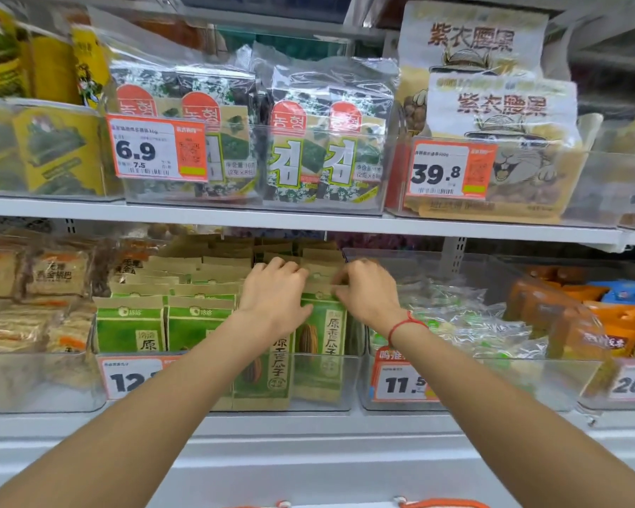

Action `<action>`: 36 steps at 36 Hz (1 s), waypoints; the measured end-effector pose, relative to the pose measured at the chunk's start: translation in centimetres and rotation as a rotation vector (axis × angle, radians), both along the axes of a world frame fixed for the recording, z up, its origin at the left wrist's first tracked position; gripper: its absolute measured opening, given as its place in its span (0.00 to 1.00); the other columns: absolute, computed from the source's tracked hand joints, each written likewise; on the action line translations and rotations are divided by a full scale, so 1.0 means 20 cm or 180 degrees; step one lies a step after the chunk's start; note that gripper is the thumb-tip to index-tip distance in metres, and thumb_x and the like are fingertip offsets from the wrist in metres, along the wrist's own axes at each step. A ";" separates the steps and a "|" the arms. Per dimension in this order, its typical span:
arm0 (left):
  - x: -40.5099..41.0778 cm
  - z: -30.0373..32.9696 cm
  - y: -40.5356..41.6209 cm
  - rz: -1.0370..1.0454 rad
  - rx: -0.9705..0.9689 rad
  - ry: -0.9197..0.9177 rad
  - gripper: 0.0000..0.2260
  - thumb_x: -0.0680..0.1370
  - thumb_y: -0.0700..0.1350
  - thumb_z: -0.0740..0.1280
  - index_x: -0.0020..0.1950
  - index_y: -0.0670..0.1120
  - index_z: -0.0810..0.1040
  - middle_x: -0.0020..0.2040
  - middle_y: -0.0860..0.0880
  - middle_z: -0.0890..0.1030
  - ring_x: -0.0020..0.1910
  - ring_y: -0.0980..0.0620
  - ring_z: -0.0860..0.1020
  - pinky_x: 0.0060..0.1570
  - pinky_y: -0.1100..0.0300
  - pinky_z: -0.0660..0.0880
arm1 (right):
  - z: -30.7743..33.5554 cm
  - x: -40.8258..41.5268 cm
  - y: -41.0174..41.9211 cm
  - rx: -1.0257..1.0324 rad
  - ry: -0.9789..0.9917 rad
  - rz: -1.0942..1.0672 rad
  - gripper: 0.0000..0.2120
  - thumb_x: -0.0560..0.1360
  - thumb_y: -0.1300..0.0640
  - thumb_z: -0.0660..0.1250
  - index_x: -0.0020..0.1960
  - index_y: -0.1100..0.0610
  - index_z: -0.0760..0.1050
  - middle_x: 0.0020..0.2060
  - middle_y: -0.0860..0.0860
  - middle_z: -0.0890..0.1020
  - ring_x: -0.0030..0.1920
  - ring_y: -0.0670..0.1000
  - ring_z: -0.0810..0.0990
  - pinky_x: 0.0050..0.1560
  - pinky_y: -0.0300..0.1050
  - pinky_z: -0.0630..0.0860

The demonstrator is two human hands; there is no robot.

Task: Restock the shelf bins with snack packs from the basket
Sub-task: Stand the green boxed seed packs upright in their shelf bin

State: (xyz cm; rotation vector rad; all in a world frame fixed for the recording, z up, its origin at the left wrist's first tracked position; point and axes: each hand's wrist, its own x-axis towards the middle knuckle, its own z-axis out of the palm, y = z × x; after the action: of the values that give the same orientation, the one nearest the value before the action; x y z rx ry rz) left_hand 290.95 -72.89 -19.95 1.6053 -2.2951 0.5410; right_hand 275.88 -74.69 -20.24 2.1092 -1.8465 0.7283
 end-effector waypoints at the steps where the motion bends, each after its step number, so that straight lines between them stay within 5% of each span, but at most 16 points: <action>1: -0.01 0.00 -0.01 0.0046 0.0018 -0.0034 0.28 0.76 0.58 0.65 0.73 0.48 0.65 0.69 0.49 0.71 0.69 0.48 0.66 0.65 0.52 0.64 | -0.01 0.00 -0.01 0.0080 -0.0216 -0.0014 0.07 0.73 0.54 0.68 0.49 0.52 0.83 0.51 0.54 0.83 0.56 0.57 0.78 0.55 0.48 0.73; 4: -0.04 0.01 -0.02 0.0124 0.0100 -0.0136 0.34 0.71 0.58 0.70 0.73 0.48 0.64 0.69 0.48 0.70 0.68 0.46 0.66 0.65 0.51 0.64 | -0.02 -0.01 -0.02 -0.0027 -0.0175 0.0061 0.06 0.74 0.52 0.69 0.49 0.50 0.82 0.50 0.51 0.84 0.57 0.56 0.76 0.57 0.48 0.69; 7: -0.06 0.00 -0.03 0.0165 0.0239 -0.0199 0.41 0.67 0.60 0.74 0.75 0.48 0.60 0.70 0.49 0.68 0.69 0.46 0.64 0.67 0.50 0.63 | -0.03 -0.04 0.02 -0.0813 0.0244 0.0411 0.04 0.75 0.55 0.69 0.48 0.52 0.81 0.46 0.50 0.82 0.53 0.55 0.75 0.51 0.48 0.66; 11: -0.08 -0.02 -0.03 0.0307 0.0079 -0.0204 0.37 0.67 0.59 0.74 0.71 0.49 0.64 0.67 0.48 0.72 0.66 0.46 0.68 0.64 0.51 0.64 | -0.03 -0.05 0.06 -0.1368 0.0359 0.0763 0.04 0.70 0.57 0.73 0.44 0.54 0.81 0.37 0.48 0.81 0.42 0.54 0.75 0.43 0.44 0.66; 17: -0.11 -0.04 -0.02 0.0503 0.0035 -0.0275 0.30 0.70 0.56 0.73 0.67 0.47 0.69 0.64 0.47 0.74 0.65 0.46 0.69 0.64 0.52 0.64 | -0.01 -0.02 0.10 -0.0293 0.0486 0.0436 0.18 0.71 0.49 0.71 0.59 0.51 0.73 0.52 0.50 0.81 0.56 0.54 0.74 0.56 0.48 0.64; 24: -0.11 -0.01 0.03 0.0549 0.0111 -0.0269 0.21 0.71 0.54 0.72 0.60 0.48 0.75 0.60 0.47 0.78 0.63 0.47 0.71 0.63 0.53 0.64 | 0.01 0.04 0.08 0.0242 0.1090 0.0197 0.21 0.71 0.54 0.71 0.63 0.53 0.72 0.55 0.53 0.80 0.60 0.56 0.72 0.58 0.50 0.63; 28: -0.09 -0.01 0.05 0.0524 0.0242 -0.0322 0.24 0.69 0.57 0.74 0.61 0.47 0.75 0.61 0.47 0.77 0.66 0.47 0.69 0.64 0.53 0.63 | -0.03 0.09 0.12 0.0568 0.1326 0.0322 0.33 0.71 0.53 0.71 0.71 0.57 0.61 0.60 0.56 0.76 0.63 0.58 0.70 0.61 0.52 0.63; 36: -0.02 -0.01 0.06 0.0145 -0.0147 0.0284 0.35 0.68 0.57 0.73 0.72 0.50 0.65 0.70 0.51 0.68 0.69 0.50 0.64 0.69 0.53 0.61 | -0.07 0.08 0.10 0.0458 0.1365 -0.0052 0.30 0.71 0.54 0.71 0.68 0.59 0.62 0.59 0.56 0.76 0.64 0.57 0.69 0.67 0.54 0.60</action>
State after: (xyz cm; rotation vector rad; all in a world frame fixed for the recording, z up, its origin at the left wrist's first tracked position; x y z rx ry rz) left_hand 290.59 -71.60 -20.24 1.6297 -2.1710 0.5184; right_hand 277.51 -72.59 -21.68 2.1224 -1.7132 0.1212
